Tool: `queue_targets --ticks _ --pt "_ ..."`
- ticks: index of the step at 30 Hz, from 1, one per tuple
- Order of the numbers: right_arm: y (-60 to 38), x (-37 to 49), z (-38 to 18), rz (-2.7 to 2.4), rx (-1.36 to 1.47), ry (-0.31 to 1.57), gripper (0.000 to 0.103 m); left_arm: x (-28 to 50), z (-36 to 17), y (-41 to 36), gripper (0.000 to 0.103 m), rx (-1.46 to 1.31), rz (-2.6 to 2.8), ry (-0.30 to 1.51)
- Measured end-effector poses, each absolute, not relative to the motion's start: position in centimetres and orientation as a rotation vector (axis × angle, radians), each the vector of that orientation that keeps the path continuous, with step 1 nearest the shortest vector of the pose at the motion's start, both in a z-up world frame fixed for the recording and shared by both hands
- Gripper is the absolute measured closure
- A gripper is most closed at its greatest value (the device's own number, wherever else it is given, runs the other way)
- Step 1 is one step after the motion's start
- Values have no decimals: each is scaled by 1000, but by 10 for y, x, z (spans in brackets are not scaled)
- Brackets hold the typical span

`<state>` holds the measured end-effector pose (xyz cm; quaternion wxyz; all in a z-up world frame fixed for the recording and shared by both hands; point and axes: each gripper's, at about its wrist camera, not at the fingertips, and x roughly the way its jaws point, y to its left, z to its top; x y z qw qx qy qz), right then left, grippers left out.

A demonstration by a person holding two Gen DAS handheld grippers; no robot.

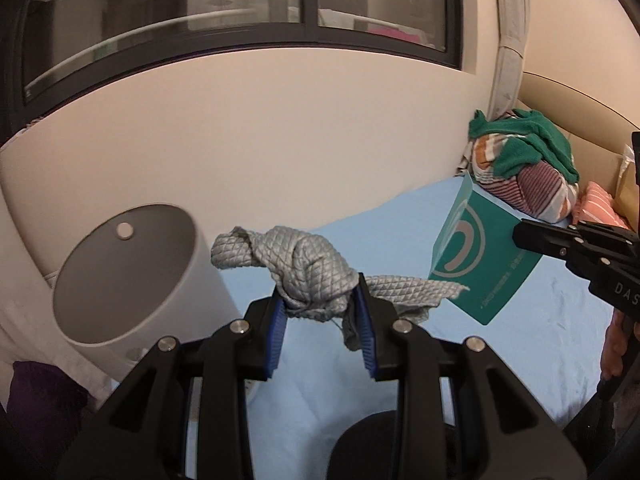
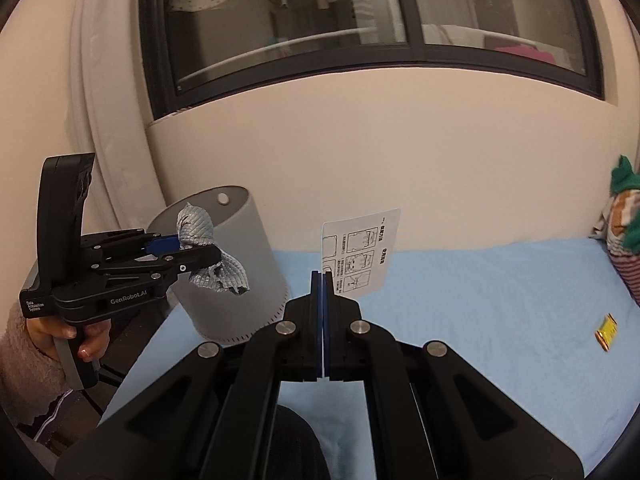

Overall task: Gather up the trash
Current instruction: 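Carry the grey sock and teal card over the grey bin with both tools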

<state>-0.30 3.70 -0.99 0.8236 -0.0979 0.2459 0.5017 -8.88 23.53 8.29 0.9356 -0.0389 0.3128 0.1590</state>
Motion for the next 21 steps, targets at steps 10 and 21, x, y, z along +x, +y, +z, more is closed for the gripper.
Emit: queue_targets --ticks 10,21 --pt "154 -35 31 1303 -250 438 103 -146 120 319 71 -75 540 616" --pt "251 -58 52 1424 -295 396 103 -176 146 383 71 -115 649 603"
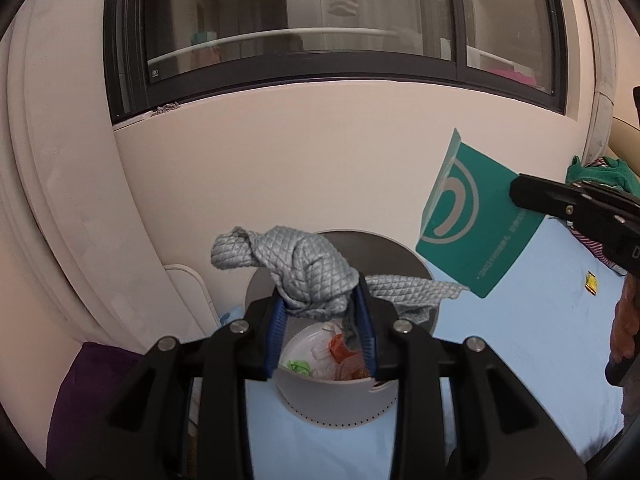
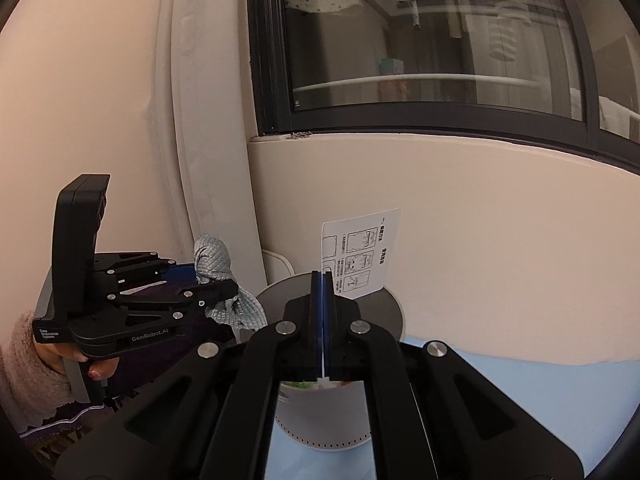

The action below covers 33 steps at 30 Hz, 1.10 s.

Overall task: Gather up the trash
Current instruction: 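Carry the grey sock and teal card over the grey bin with both tools, then open both tools to drop the sock and teal card into the bin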

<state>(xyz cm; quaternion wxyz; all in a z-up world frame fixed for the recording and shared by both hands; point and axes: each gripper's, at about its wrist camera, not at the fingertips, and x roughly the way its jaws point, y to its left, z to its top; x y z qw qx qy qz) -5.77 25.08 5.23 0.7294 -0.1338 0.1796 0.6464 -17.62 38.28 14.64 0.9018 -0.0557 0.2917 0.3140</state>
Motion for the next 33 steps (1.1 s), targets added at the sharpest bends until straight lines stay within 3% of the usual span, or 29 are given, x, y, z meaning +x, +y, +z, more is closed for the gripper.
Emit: queue_targets --ticks 28,33 --pt "306 -62 55 1408 -351 407 102 -166 159 419 71 -123 636 580" --pt "306 -62 54 1393 -370 407 102 -161 156 416 59 -132 605 594"
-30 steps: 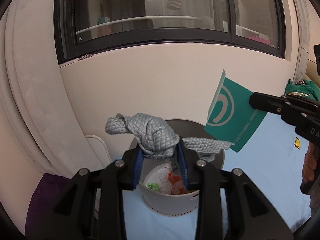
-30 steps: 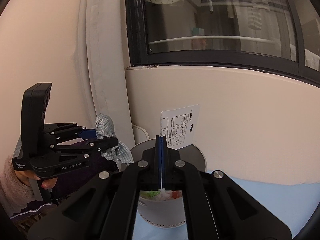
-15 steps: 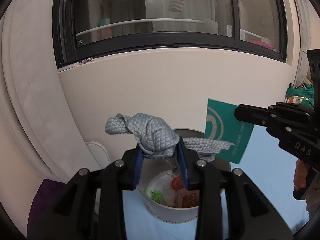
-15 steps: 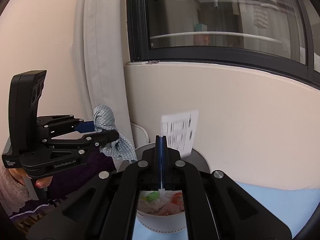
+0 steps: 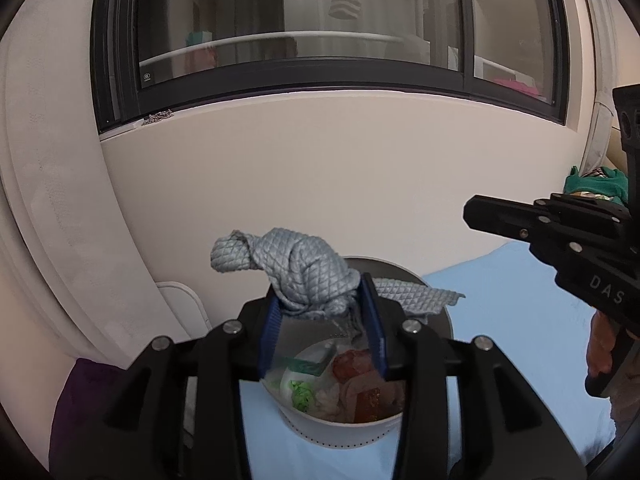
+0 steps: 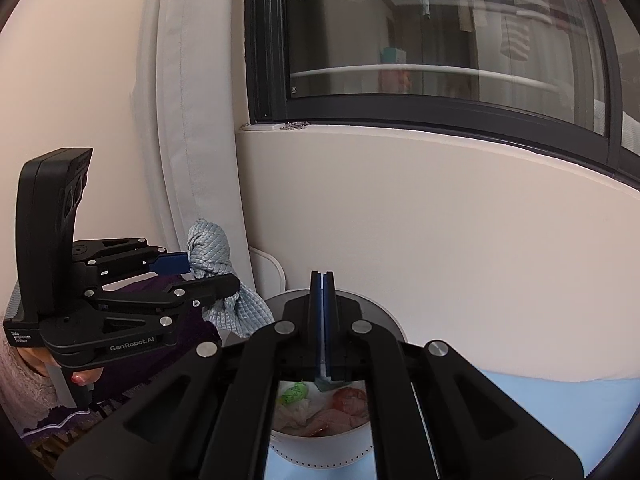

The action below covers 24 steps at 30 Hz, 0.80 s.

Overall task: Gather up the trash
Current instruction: 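Open both tools to drop the sock and teal card into the bin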

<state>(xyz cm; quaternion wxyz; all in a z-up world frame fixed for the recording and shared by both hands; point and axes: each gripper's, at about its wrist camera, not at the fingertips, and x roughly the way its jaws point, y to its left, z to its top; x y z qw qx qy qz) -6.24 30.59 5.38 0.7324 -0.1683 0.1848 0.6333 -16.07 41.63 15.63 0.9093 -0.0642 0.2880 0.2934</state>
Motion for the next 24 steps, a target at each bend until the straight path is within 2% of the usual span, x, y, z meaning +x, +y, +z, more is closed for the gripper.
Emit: queue_targets --ticks 2,5,6,9,17,18,20,21,24 --pt "305 -63 52 1390 -378 410 102 -160 155 413 44 -128 606 595" --pt "306 -62 51 1383 -383 414 101 -159 156 407 35 -107 612 588" --pt "305 -62 51 1380 -386 413 96 -159 157 404 35 -99 613 586" --pt "303 -62 51 1363 -385 400 73 -159 157 399 33 -96 609 585" --pt "289 -62 51 1340 -390 383 71 -155 157 384 32 -85 597 588" --pt "288 -61 51 1335 -391 386 69 -154 157 382 32 -82 594 588" --pt "281 -60 49 1320 -389 386 57 -152 156 377 32 -74 589 589" --pt "276 -60 48 1308 -390 380 47 -151 156 374 32 -72 585 590" --pt "262 -57 45 1267 -388 373 45 -146 153 366 29 -64 577 592"
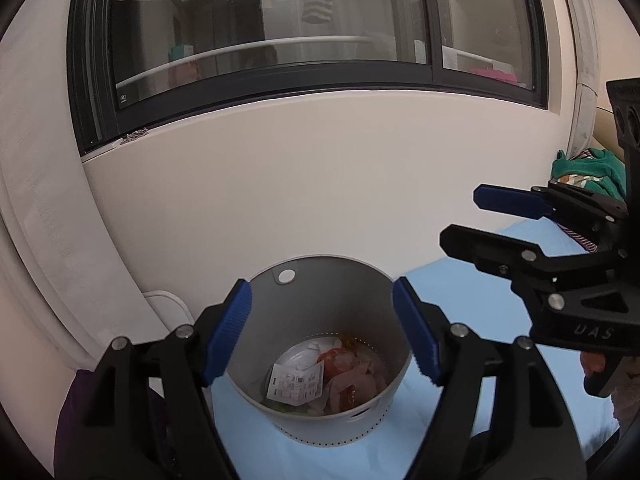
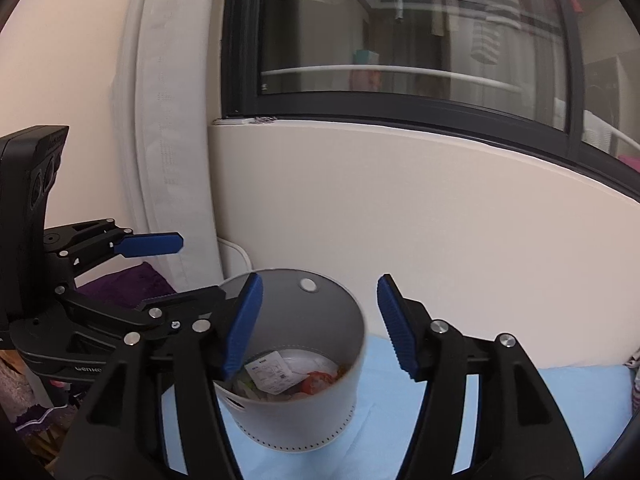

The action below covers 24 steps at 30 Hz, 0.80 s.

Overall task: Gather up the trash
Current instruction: 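Open both tools to drop the sock and teal card into the bin, then move both open tools back toward the yellow wrapper and plastic bag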

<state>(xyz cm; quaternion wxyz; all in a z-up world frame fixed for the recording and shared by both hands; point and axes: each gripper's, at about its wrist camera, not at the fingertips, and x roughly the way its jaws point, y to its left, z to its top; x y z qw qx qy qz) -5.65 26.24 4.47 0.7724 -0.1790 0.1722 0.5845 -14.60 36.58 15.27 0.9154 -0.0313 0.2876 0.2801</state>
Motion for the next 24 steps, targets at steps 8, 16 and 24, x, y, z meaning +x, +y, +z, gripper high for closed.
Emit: queue_targets --ticks 8,16,24 --pt "220 -41 37 1169 -385 392 44 -122 143 337 27 -60 512 605" --pt "152 -18 26 1034 -362 419 44 -89 131 296 27 -42 423 623" --pt "62 6 19 917 -299 446 44 -41 112 230 27 -4 285 644"
